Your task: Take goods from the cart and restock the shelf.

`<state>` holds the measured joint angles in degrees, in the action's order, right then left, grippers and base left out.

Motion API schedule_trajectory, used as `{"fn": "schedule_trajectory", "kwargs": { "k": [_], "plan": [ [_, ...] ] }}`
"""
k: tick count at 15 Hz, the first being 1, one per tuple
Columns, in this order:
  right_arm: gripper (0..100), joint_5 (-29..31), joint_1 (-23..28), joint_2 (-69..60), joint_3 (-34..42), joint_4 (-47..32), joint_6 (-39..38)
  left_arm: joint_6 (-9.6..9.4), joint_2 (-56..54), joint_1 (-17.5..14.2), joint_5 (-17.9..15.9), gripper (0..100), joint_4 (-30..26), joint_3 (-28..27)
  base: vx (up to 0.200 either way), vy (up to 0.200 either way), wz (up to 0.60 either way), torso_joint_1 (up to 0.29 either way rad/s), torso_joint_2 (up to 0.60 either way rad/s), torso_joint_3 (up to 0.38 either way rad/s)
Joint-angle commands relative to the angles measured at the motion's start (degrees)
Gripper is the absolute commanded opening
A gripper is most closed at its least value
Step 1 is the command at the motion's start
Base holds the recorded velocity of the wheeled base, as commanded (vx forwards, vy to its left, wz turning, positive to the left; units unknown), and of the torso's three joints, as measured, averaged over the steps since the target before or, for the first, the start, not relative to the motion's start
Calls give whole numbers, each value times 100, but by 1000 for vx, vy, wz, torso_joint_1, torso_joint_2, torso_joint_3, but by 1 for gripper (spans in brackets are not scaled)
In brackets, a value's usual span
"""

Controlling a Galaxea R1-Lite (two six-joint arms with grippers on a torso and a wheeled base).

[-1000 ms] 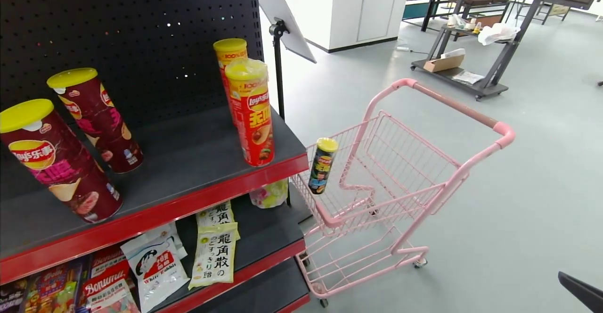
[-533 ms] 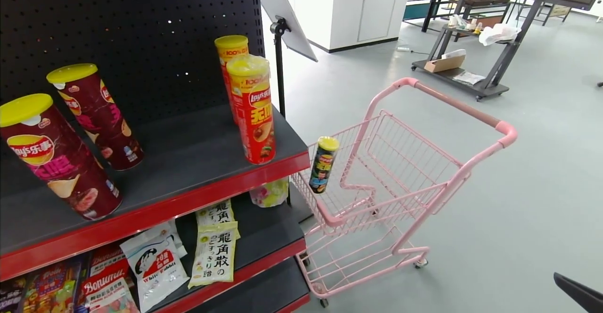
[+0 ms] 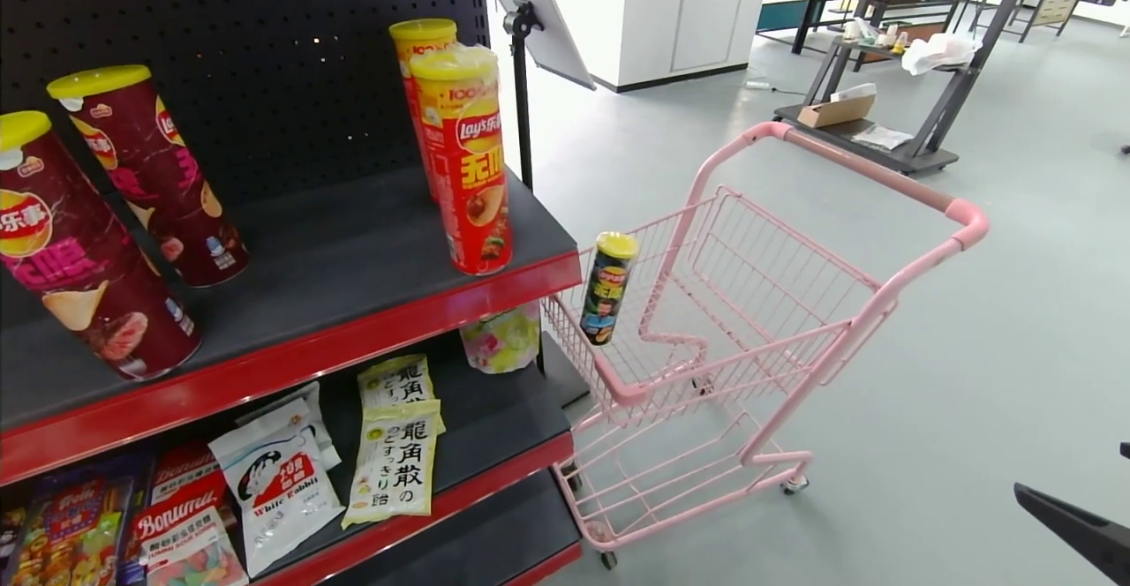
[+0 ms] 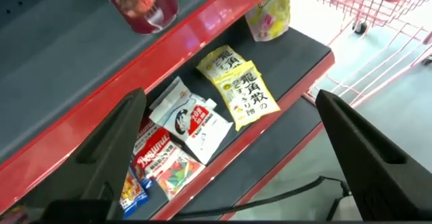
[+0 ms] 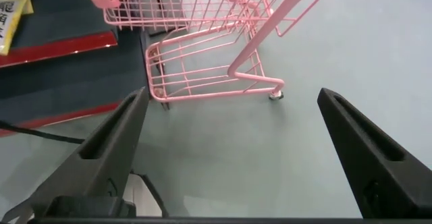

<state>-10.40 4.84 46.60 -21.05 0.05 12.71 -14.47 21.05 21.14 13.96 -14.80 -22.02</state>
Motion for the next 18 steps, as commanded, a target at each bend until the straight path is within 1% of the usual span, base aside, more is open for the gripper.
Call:
{"fn": "schedule_trajectory", "kwargs": {
  "k": [1,5,7,8,10,11,13,15,18],
  "plan": [
    [100,-6,-1,323,-13,57,12,-30,-57,4,2,100,3,4,0,0,0,-188,510,310],
    [100,-15,-27,481,-13,145,91,-82,-57,-4,2,100,3,4,0,0,0,-196,542,336],
    [100,-15,-9,595,14,180,100,-170,-57,4,2,100,3,4,0,0,600,-178,505,332],
    [100,-15,-9,639,5,180,100,-179,-57,4,2,100,3,4,0,0,0,-100,266,178],
    [100,-24,-27,877,-13,417,91,-179,-75,4,2,100,3,31,0,0,0,-44,124,78],
    [100,-32,-27,1088,5,637,82,-179,-119,4,2,100,3,66,200,0,0,-7,51,36],
    [100,-32,-88,1386,-4,839,91,-197,-172,-4,2,100,-5,83,200,0,0,-24,17,19],
    [100,-50,-106,1545,-57,848,73,-284,-207,4,2,100,3,83,0,0,0,0,0,0],
    [100,-76,-361,1966,-531,856,29,-293,-251,4,2,100,-5,127,0,0,0,0,0,0]
  ]
}}
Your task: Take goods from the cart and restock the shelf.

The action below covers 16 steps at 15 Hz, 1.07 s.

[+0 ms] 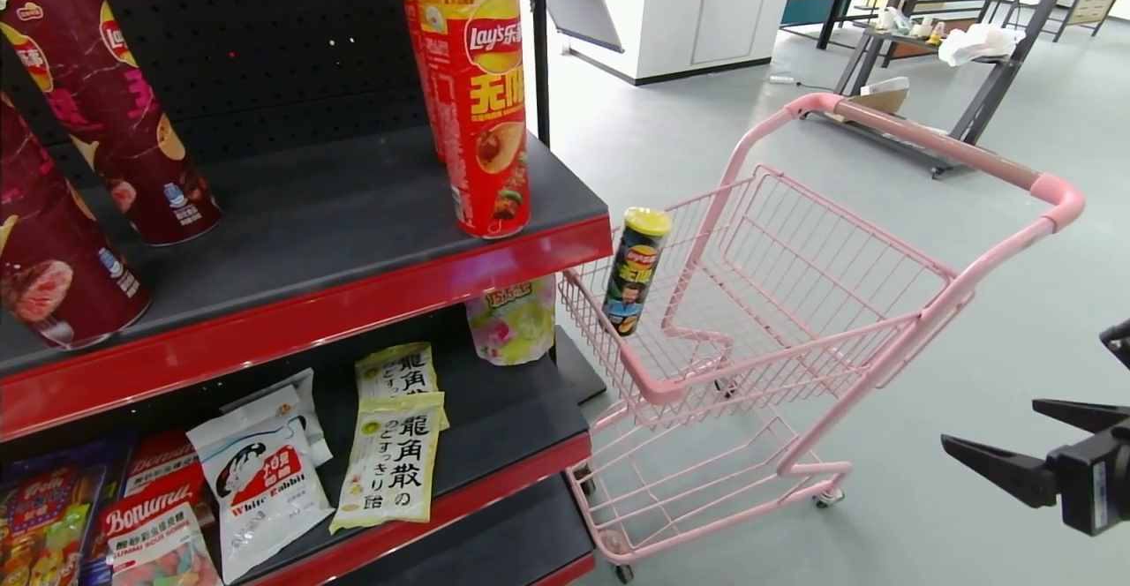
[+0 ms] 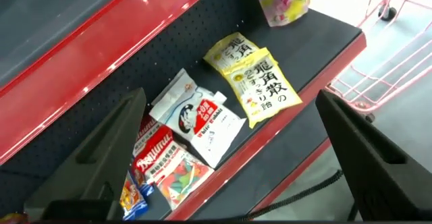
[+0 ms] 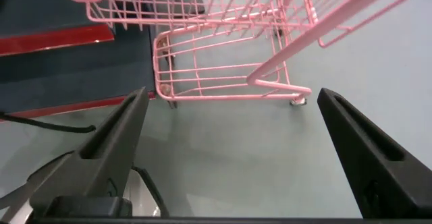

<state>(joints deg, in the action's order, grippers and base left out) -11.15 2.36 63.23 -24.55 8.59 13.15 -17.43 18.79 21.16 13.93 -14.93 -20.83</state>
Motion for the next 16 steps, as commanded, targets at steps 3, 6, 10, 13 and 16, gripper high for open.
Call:
{"fn": "schedule_trajectory", "kwargs": {
  "k": [3,6,10,13,16],
  "plan": [
    [100,-291,-412,1270,-806,520,100,-23,-332,2,-22,100,-1,167,0,0,0,0,0,0],
    [100,-308,-975,2729,-1254,1804,-234,-41,-771,2,-31,100,-10,352,0,0,0,0,0,0],
    [100,-721,-1458,4250,-2669,2217,-674,627,-745,37,-110,100,-10,396,0,0,0,0,0,0],
    [100,-915,-1775,5393,-3987,2226,-762,847,-613,37,-304,100,8,457,0,0,0,0,0,0],
    [100,-968,-1898,6025,-4699,2217,-770,952,-507,46,-356,100,8,440,0,0,0,0,0,0]
  ]
}}
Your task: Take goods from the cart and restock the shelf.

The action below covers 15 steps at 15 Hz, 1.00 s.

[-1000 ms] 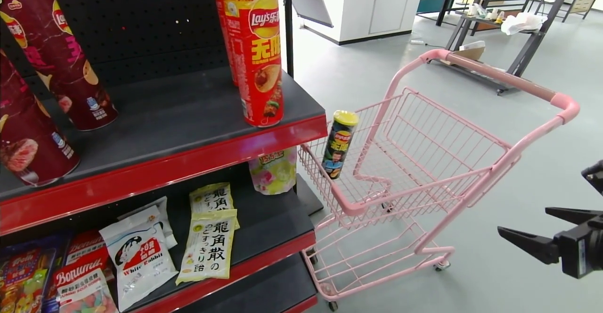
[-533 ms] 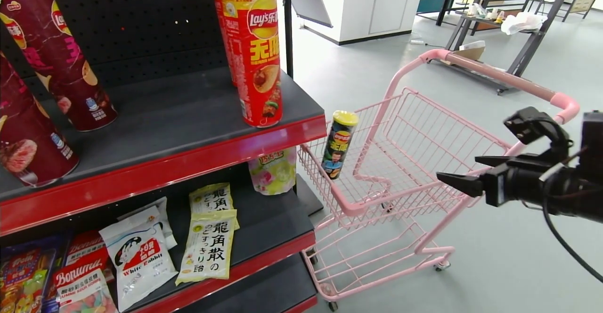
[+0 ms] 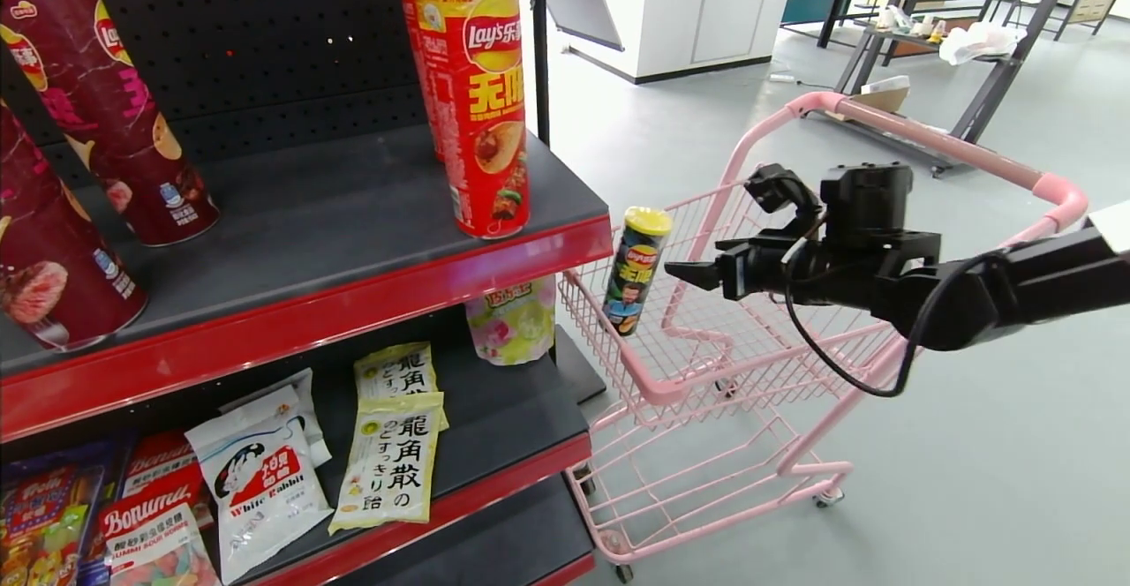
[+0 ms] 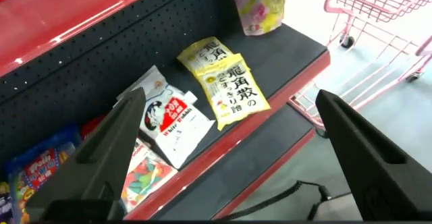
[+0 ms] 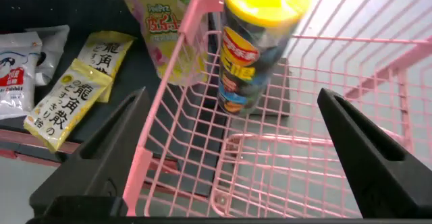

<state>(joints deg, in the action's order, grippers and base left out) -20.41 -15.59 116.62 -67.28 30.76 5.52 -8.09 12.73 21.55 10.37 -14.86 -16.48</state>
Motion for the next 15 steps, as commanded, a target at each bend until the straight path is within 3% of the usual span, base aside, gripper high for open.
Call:
{"fn": "schedule_trajectory", "kwargs": {
  "k": [1,3,15],
  "plan": [
    [100,-104,-102,793,-549,0,-7,124,81,7,-79,100,9,31,0,0,0,0,0,0],
    [100,-174,-84,1012,-804,9,-7,150,72,7,-211,100,18,40,0,0,0,0,0,0],
    [100,-376,47,2085,-2395,0,-262,141,72,-2,-220,100,18,40,0,0,0,0,0,0]
  ]
}}
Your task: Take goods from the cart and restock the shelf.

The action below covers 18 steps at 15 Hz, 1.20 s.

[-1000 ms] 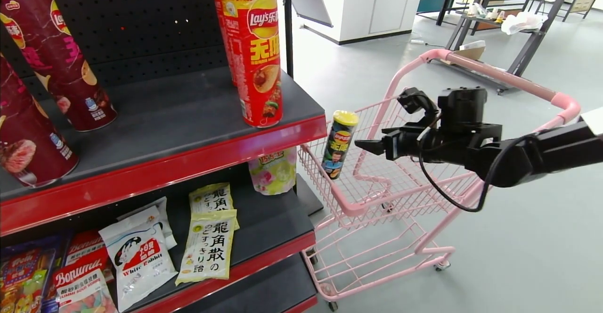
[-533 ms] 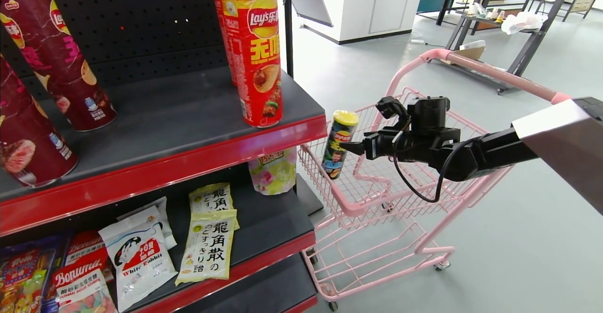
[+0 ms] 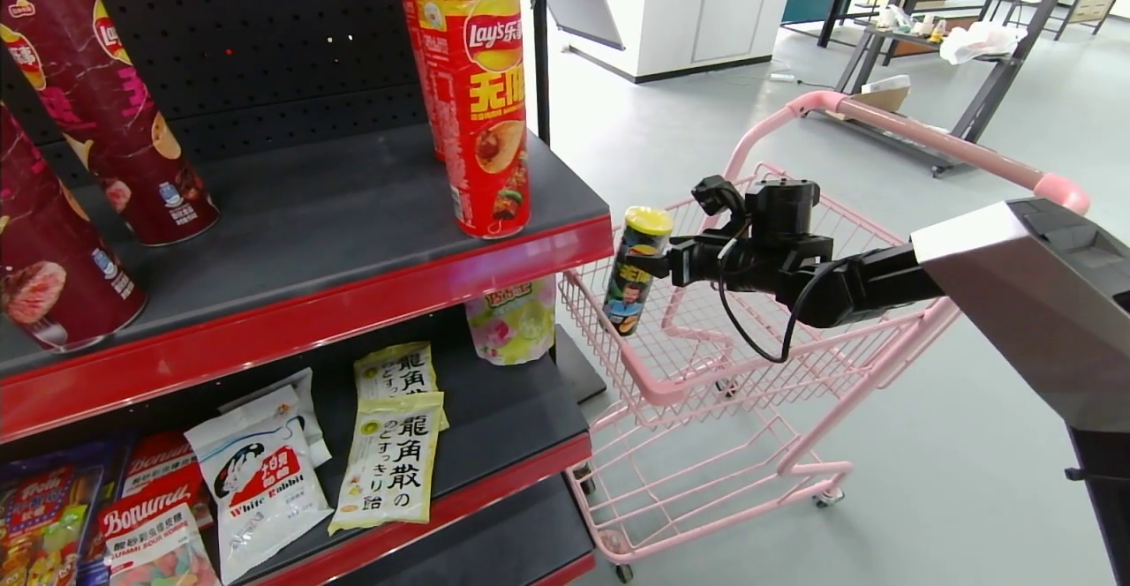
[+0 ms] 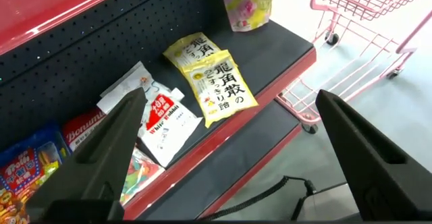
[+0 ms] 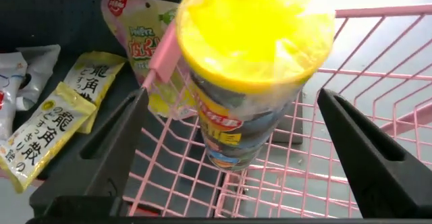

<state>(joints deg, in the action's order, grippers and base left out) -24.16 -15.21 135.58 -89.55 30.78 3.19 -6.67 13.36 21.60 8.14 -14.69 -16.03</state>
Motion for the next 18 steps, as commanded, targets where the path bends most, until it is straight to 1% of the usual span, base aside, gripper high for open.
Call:
{"fn": "schedule_trajectory", "kwargs": {
  "k": [1,4,9,12,13,18],
  "plan": [
    [100,-1,10,240,-229,-2,-65,-1,9,-7,3,100,1,-5,0,0,0,0,0,0],
    [100,-1,27,407,-432,-2,-73,-1,44,2,3,100,1,3,0,0,0,0,0,0],
    [100,-10,-17,864,-1073,-2,-91,-1,61,-7,3,100,-16,12,0,0,0,0,0,0],
    [100,-1,-61,1023,-1196,7,-170,-1,79,-7,12,100,-16,3,0,0,0,0,0,0],
    [0,-10,-78,1058,-1205,7,-179,-1,105,-7,12,100,-16,-5,0,0,0,0,0,0],
    [0,17,-157,1102,-1363,16,-381,-10,88,2,29,100,-16,-5,0,0,0,0,0,0]
  ]
}}
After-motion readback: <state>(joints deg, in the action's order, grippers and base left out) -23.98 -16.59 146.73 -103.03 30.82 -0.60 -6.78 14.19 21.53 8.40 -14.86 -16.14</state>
